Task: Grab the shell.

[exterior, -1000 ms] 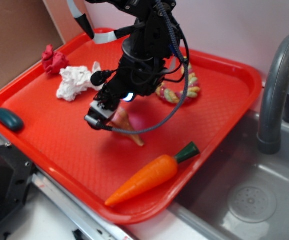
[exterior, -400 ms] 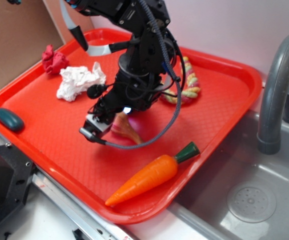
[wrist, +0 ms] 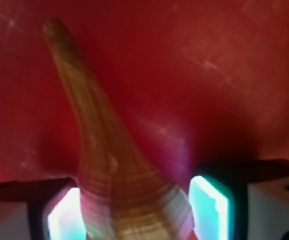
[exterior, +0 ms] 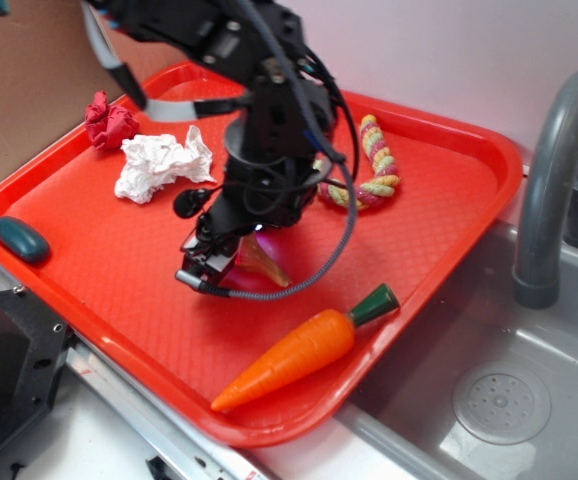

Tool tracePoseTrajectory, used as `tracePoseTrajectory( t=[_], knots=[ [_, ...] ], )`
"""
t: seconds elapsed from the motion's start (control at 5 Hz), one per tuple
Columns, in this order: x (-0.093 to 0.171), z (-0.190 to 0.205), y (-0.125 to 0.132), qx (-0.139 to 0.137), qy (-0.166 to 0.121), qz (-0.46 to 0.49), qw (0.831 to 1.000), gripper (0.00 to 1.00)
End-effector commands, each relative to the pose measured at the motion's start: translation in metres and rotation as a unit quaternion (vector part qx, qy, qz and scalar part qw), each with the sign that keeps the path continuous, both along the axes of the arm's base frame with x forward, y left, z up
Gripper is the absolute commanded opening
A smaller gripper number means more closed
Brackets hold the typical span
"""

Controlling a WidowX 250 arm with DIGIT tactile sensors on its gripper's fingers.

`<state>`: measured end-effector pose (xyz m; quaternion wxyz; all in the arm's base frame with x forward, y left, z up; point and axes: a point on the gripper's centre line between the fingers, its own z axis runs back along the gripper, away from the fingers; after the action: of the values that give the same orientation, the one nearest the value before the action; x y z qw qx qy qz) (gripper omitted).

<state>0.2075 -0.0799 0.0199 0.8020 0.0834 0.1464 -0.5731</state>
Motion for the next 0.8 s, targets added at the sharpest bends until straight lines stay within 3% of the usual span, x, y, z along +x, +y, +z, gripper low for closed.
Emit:
tracePoseTrajectory(
  t=[0.0,0.2,0.4,0.6],
  knots=[
    [-0.003,0.039,0.011,-0.074,-0.147,0.175,0.971,0.0],
    [0.009,0.086,0.024,-0.103,-0.212,0.292,0.927,0.0],
    [0.009,0.114,0.027,-0.108,-0.236,0.408,0.875,0.0],
    [0.0,0.144,0.035,-0.107,-0.246,0.519,0.812,0.0]
  ],
)
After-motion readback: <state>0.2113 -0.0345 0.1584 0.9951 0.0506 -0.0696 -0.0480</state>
